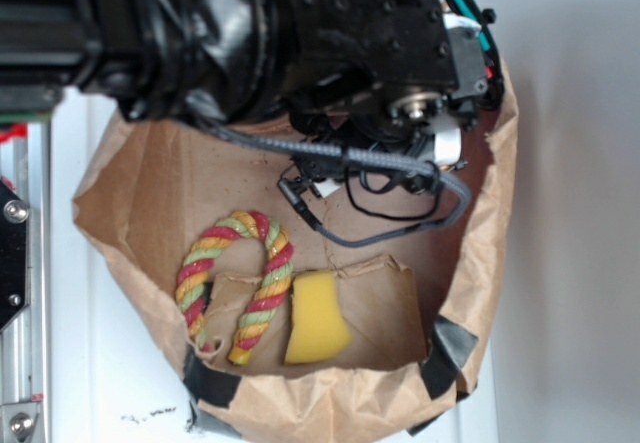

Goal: Grab the rock.

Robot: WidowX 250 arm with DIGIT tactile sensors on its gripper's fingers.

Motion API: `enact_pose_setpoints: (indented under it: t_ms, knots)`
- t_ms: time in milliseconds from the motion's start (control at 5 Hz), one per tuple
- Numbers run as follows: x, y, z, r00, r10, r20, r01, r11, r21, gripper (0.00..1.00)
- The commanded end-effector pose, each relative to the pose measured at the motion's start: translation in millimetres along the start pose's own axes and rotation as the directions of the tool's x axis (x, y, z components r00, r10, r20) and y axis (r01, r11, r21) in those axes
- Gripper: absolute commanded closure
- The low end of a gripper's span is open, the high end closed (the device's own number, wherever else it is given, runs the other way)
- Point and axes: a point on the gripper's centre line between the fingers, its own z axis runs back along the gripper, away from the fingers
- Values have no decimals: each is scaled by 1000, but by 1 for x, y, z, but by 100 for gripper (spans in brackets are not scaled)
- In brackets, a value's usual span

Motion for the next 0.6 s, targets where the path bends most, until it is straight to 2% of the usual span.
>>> enact_pose_setpoints:
  t_ms: [0,200,400]
  knots:
    - [-5,18,-1,996,53,-68,-50,998,46,0]
    - [-4,18,-8,994,69,-85,-65,997,47,0]
    - [-7,18,-20,987,123,-103,-122,992,23,0]
